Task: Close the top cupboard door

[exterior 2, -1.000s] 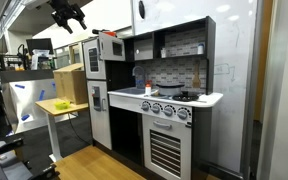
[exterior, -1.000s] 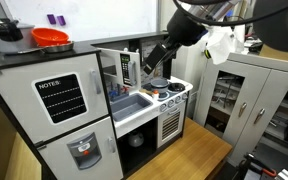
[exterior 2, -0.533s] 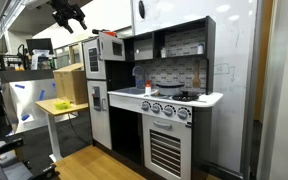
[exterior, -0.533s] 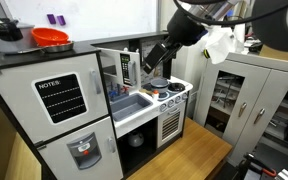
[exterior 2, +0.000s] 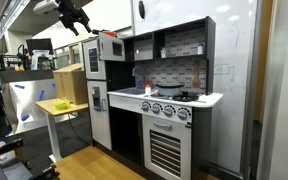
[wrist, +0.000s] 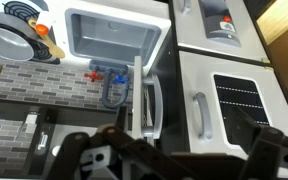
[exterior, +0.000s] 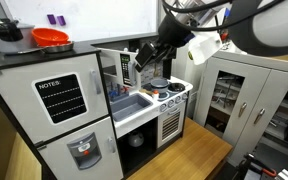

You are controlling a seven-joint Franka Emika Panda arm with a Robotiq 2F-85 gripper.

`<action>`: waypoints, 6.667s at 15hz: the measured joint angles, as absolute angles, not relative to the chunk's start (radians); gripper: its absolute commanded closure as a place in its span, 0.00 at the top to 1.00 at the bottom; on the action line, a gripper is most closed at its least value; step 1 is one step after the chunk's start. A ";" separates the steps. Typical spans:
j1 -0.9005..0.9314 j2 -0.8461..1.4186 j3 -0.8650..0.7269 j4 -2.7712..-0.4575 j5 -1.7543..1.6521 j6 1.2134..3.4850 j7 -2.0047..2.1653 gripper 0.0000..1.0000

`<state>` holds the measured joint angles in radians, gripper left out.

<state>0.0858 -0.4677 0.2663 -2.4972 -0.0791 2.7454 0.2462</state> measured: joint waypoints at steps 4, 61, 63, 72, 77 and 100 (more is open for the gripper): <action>0.031 -0.371 0.292 -2.429 -0.124 2.792 0.292 1.00; -0.076 -0.245 0.312 -2.246 -0.565 2.597 0.595 1.00; -0.150 -0.234 0.337 -2.223 -0.742 2.627 0.748 1.00; -0.175 -0.152 0.340 -2.154 -0.919 2.602 1.037 1.00; -0.039 -0.181 0.240 -2.154 -0.686 2.474 0.907 1.00; 0.035 -0.120 0.194 -2.029 -0.296 2.287 0.615 1.00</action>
